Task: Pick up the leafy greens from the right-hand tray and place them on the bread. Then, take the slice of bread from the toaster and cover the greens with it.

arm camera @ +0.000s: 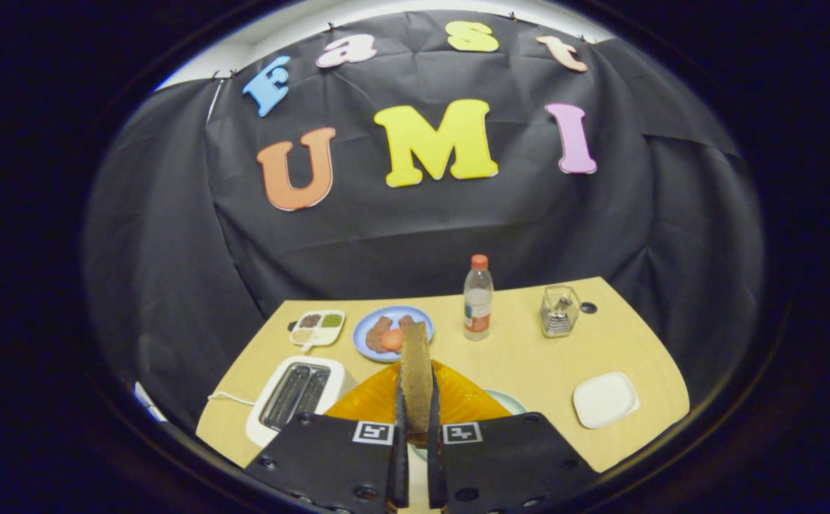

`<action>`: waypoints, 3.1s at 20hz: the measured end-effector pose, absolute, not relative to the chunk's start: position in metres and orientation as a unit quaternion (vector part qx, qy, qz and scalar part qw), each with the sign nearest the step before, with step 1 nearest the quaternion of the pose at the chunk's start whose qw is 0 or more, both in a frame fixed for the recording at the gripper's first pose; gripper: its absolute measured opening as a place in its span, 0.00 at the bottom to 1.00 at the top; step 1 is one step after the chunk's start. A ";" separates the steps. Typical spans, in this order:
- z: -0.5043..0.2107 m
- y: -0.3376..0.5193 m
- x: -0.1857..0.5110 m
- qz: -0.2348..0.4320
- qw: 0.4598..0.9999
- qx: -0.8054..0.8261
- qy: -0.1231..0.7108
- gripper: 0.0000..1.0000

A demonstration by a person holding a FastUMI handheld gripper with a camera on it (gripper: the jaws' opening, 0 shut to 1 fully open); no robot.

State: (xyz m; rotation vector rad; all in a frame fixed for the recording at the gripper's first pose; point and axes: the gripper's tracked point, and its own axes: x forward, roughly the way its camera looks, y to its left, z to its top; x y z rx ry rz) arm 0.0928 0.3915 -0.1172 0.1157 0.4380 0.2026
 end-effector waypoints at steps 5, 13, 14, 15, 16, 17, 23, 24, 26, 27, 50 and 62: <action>-0.190 0.381 0.101 0.105 0.951 0.086 0.277 0.10; -0.252 0.392 0.121 0.127 0.937 0.109 0.307 0.10; -0.254 0.388 0.124 0.124 0.937 0.110 0.307 0.10; -0.257 0.384 0.124 0.120 0.937 0.111 0.307 0.10; -0.259 0.382 0.125 0.118 0.937 0.114 0.309 0.14; -0.261 0.380 0.127 0.119 0.937 0.115 0.308 0.14; -0.268 0.353 0.136 0.096 0.944 0.089 0.303 0.40; -0.270 0.348 0.138 0.092 0.944 0.089 0.304 0.40; -0.268 0.339 0.140 0.087 0.946 0.088 0.300 0.56; -0.267 0.336 0.143 0.087 0.947 0.089 0.298 0.64; -0.014 0.191 0.057 0.031 0.998 0.011 0.050 0.96; 0.049 0.187 0.000 0.016 0.999 0.002 -0.032 0.96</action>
